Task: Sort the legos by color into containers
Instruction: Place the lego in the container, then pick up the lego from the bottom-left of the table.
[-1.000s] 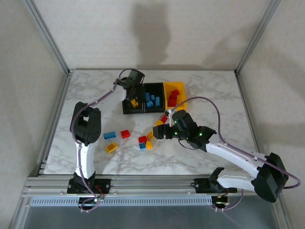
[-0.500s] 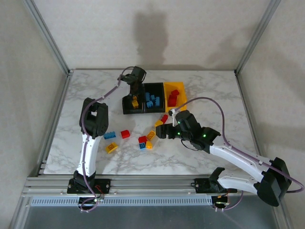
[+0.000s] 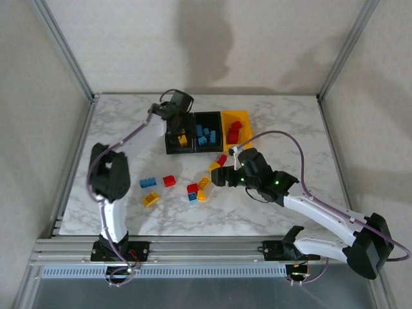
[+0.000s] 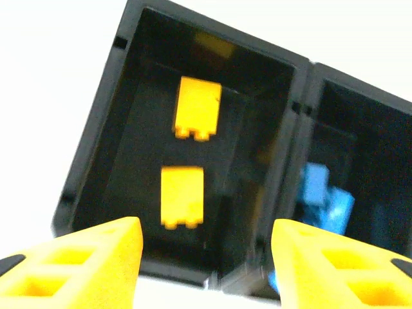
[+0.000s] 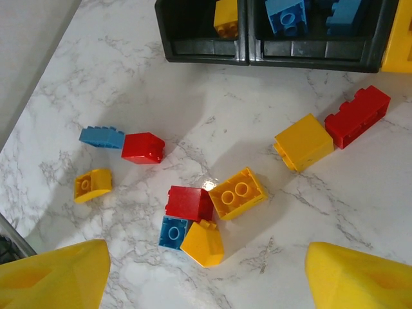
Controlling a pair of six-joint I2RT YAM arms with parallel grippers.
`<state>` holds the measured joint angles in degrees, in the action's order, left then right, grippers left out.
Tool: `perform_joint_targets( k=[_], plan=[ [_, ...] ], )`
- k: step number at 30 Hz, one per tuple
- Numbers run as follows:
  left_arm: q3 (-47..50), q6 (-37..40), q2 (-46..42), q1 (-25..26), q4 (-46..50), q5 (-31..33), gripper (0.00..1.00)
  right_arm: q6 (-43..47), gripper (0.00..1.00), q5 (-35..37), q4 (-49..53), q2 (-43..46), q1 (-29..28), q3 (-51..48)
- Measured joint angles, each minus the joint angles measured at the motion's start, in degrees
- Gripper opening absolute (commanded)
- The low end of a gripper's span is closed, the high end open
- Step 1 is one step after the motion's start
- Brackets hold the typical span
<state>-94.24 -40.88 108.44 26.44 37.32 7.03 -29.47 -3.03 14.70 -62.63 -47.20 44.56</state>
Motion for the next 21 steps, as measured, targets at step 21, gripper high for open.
perform_joint_targets(
  k=[21],
  plan=[
    [52.26, -8.5, -50.45, 1.18, 0.44, -1.75, 0.88, 13.51, 0.79, -7.13, -5.27, -11.96, -7.76, 2.82]
  ],
)
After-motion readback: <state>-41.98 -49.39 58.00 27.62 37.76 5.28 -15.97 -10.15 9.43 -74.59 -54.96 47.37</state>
